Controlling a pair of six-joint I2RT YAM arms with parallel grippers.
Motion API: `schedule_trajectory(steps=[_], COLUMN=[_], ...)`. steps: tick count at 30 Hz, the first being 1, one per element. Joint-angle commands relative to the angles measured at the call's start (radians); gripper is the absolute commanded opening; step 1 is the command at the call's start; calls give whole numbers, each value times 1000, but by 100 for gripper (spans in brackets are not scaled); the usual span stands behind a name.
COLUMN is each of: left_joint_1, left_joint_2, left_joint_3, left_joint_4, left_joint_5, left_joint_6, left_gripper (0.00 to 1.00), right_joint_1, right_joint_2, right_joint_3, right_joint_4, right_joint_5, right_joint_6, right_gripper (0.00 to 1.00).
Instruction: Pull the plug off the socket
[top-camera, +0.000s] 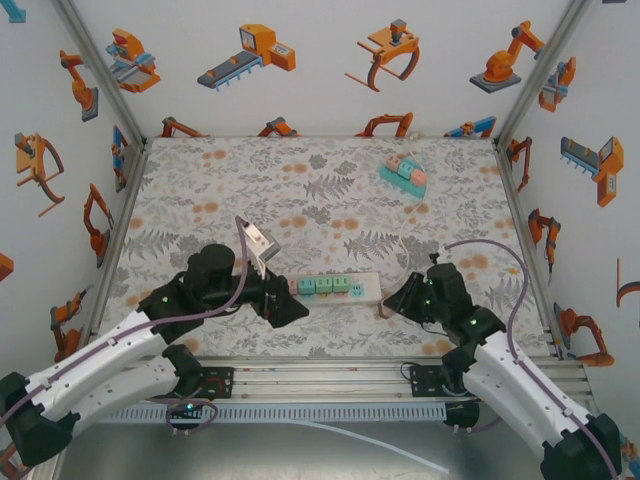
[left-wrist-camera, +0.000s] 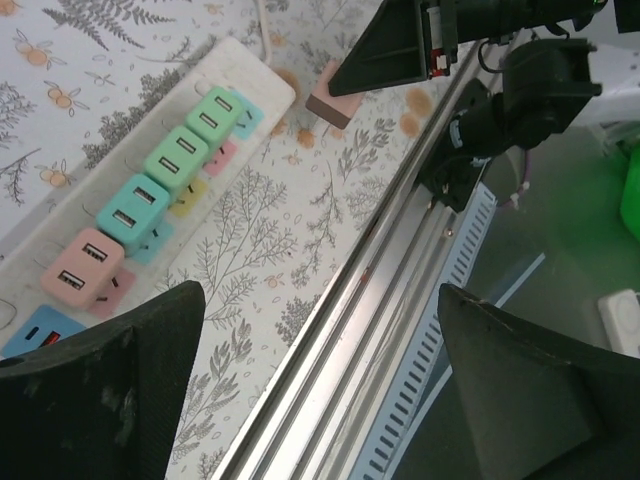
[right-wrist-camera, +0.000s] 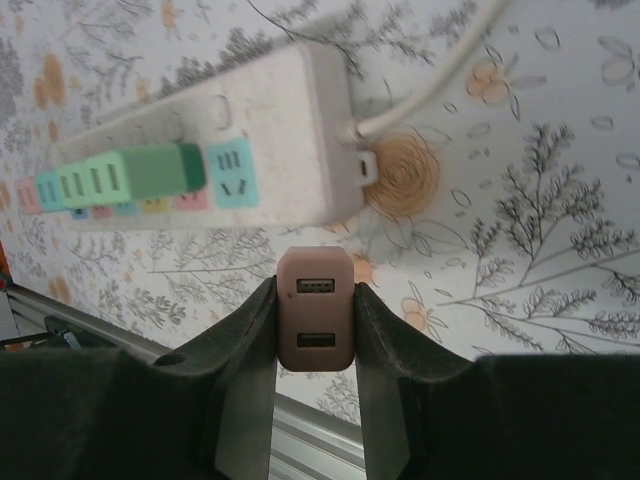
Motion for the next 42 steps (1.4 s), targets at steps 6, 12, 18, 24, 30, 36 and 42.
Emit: schedule_trajectory(steps=[6, 12, 18, 24, 30, 36, 42], left_joint_1=[-10, -10, -13, -11, -10, -7, 56], left_joint_2=[-23, -25, -46, -66, -103, -117, -97], left_joint_3=[-27, -38, -37, -37, -44, -38, -37], left_joint_4=[10, 26, -7, -35, -61, -194, -280], left_joint_5=[-79, -121, -228, -321, -485, -683, -707], left_joint_6=[28, 8, 2, -11, -113, -132, -204], left_gripper=[97, 97, 97, 97, 97, 97, 97], right_joint_1=[-4, -1, -2, -1, 0, 7, 78], right_joint_2=[60, 122, 75, -13, -56, 21, 139], right_joint_3=[-80, -79, -66, -30, 89, 191, 255], right_joint_4=[165, 172, 80, 7, 9, 171, 304], right_joint_5=[-73, -72, -31, 2, 10, -82, -204], right_joint_6=[40, 30, 19, -16, -211, -520, -954], right_gripper=[31, 48, 57, 63, 63, 62, 62])
